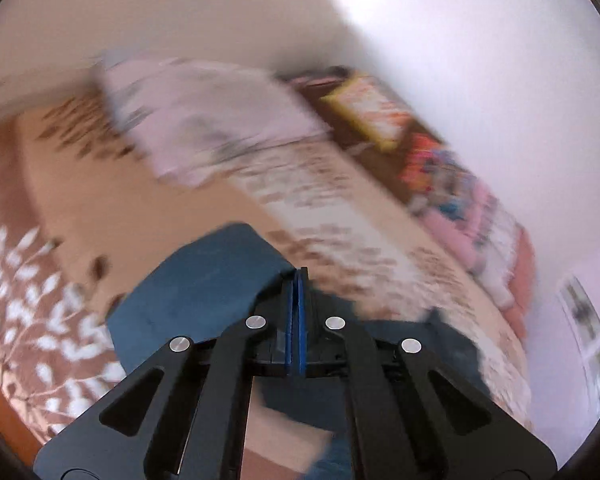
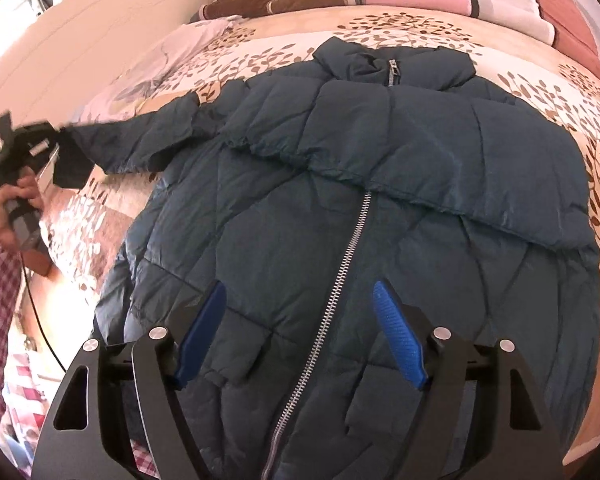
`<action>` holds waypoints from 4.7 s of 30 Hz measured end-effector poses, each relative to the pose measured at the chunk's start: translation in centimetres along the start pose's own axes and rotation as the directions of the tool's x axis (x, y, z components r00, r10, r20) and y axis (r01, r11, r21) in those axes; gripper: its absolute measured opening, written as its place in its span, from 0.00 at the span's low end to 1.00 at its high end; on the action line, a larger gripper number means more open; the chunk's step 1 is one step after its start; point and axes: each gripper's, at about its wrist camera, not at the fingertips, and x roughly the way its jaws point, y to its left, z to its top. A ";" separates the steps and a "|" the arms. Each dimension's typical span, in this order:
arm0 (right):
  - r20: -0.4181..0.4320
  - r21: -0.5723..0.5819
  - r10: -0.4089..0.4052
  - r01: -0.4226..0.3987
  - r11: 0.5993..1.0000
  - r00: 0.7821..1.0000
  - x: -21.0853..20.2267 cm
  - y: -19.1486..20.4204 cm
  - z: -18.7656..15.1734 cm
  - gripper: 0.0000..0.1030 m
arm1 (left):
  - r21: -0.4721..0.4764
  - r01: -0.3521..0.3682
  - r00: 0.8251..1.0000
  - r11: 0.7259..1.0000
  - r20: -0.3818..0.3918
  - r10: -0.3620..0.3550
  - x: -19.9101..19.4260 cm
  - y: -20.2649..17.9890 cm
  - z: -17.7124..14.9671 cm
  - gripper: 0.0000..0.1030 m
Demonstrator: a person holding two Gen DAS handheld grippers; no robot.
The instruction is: Fold large clothes
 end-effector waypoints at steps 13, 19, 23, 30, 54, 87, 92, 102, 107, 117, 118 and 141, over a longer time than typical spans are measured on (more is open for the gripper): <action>0.058 0.103 -0.040 0.034 0.994 0.998 -3.6 -5.1 -2.9 0.72 | 0.297 0.464 0.876 0.835 -0.291 -0.384 -0.4 -22.4 -9.9 0.00; 0.066 0.162 -0.052 0.041 0.986 0.996 -4.2 -7.8 -4.2 0.72 | 0.300 0.480 0.820 0.824 -0.488 -0.300 4.2 -26.3 -18.7 0.00; 0.070 0.188 -0.055 0.041 0.981 0.996 -4.3 -9.1 -4.4 0.72 | 0.289 0.429 0.796 0.855 -0.569 -0.207 7.1 -25.8 -23.0 0.02; 0.063 0.208 -0.048 0.034 0.978 0.997 -3.9 -9.4 -3.8 0.72 | 0.181 0.346 0.761 0.920 -0.628 -0.163 6.1 -22.0 -25.7 0.67; 0.084 -0.403 -0.230 0.245 0.882 0.969 8.7 8.7 3.5 0.79 | 0.190 0.120 0.909 0.974 -0.416 -0.031 -4.9 -9.1 -23.4 0.69; 0.137 0.563 0.141 -0.194 0.804 0.981 0.1 -17.7 -0.5 0.59 | 0.282 0.129 0.883 0.951 -0.469 0.019 -4.6 -13.3 -25.6 0.69; 0.200 0.571 0.162 -0.249 0.782 0.966 -1.2 -18.6 -1.6 0.66 | 0.287 0.125 0.880 0.950 -0.474 0.028 -4.4 -13.6 -25.8 0.69; 0.154 0.559 0.166 -0.224 0.798 0.974 0.4 -16.8 -0.8 0.68 | 0.290 0.124 0.874 0.949 -0.486 0.035 -4.4 -13.7 -26.4 0.69; 0.104 0.486 0.118 -0.154 0.860 0.988 1.2 -14.6 0.2 0.21 | 0.287 0.119 0.874 0.950 -0.484 0.037 -4.6 -13.5 -26.3 0.69; 0.128 0.488 0.048 -0.105 0.867 0.991 -0.7 -15.8 -1.5 0.07 | 0.278 0.108 0.881 0.955 -0.472 0.037 -4.7 -13.2 -26.0 0.69; 0.114 0.482 0.041 -0.092 0.871 0.993 -0.4 -15.7 -1.6 0.07 | 0.280 0.108 0.881 0.954 -0.472 0.039 -4.8 -13.2 -26.1 0.69; 0.116 0.338 0.041 -0.078 0.938 0.992 -9.6 -16.2 -8.0 0.48 | 0.298 -0.073 0.923 0.952 -0.341 0.178 -8.1 -7.0 -20.9 0.78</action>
